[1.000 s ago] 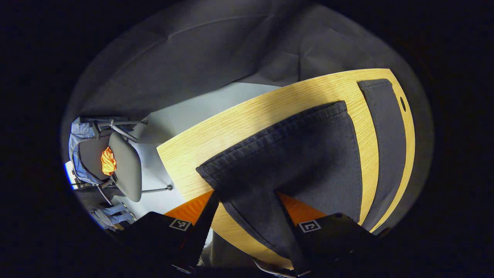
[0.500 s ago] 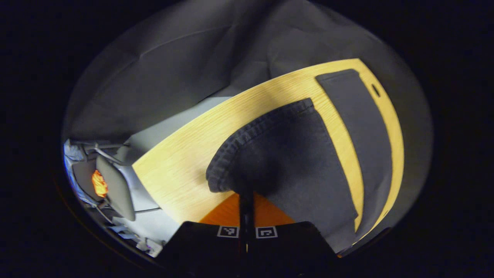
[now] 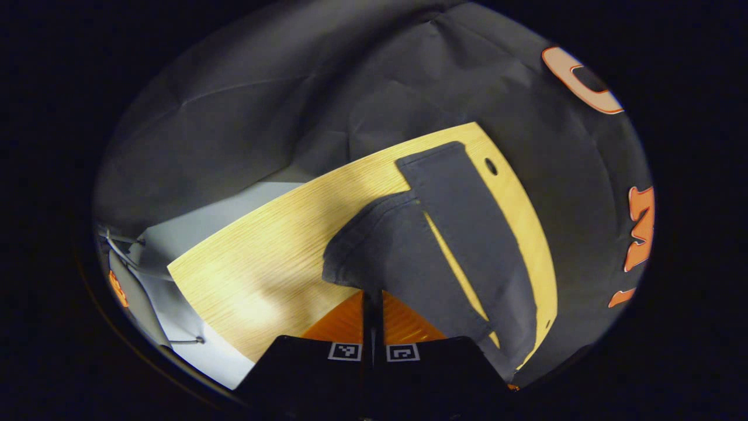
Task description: Grasp the waist and the cuffs of the jeans and fold them to make the two legs overlap; first hold the waist and fold one-third of the jeans toward the cuffs, then hold the cuffs and fold the remaining one-third in the same direction to finish folding.
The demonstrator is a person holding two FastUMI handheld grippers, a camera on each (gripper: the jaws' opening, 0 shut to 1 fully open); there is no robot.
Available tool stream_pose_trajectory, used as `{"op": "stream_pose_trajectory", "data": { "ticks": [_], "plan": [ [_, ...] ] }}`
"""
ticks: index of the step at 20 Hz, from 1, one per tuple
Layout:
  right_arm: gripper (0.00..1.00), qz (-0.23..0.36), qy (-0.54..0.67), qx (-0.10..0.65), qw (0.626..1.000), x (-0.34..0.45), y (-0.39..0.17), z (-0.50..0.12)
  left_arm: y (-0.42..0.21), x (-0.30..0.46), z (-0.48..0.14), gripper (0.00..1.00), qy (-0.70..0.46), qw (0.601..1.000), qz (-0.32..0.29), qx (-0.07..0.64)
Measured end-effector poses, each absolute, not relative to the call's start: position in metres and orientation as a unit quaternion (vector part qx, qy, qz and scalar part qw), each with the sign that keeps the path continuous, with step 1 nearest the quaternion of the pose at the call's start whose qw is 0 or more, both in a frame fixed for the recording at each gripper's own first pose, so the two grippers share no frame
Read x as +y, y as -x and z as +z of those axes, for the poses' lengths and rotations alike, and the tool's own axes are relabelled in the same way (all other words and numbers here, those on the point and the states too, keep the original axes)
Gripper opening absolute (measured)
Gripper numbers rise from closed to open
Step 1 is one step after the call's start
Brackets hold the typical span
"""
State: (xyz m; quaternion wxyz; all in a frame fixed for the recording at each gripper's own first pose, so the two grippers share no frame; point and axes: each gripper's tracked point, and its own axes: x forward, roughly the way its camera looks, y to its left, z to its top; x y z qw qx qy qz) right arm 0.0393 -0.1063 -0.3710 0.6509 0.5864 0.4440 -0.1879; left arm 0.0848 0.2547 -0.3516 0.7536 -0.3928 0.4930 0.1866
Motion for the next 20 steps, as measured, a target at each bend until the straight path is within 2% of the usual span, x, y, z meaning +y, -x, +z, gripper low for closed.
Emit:
{"op": "stream_pose_trajectory", "data": {
  "ticks": [2, 3, 4, 8, 11, 14, 20],
  "plan": [
    [0.11, -0.178, -0.608, 0.42, 0.65, -0.099, -0.05, -0.361, -0.09, 0.256, -0.339, 0.01, 0.381, 0.771, 0.167, 0.483],
    [0.19, -0.174, -0.614, 0.412, 0.651, -0.098, -0.056, -0.354, -0.093, 0.254, -0.33, 0.01, 0.376, 0.779, 0.154, 0.478],
    [0.11, -0.17, -0.614, 0.405, 0.656, -0.098, -0.061, -0.348, -0.098, 0.252, -0.322, 0.01, 0.375, 0.786, 0.141, 0.47],
    [0.11, -0.164, -0.626, 0.38, 0.661, -0.097, -0.075, -0.326, -0.125, 0.252, -0.283, 0.01, 0.374, 0.815, 0.103, 0.431],
    [0.11, -0.153, -0.658, 0.332, 0.658, -0.097, -0.102, -0.3, -0.15, 0.25, -0.28, 0.01, 0.37, 0.824, 0.091, 0.419],
    [0.11, -0.158, -0.645, 0.346, 0.663, -0.09, -0.108, -0.301, -0.167, 0.246, -0.28, 0.01, 0.37, 0.824, 0.077, 0.423],
    [0.11, -0.176, -0.646, 0.324, 0.668, -0.099, -0.127, -0.276, -0.215, 0.244, -0.267, 0.01, 0.372, 0.833, 0.046, 0.408]
  ]
}}
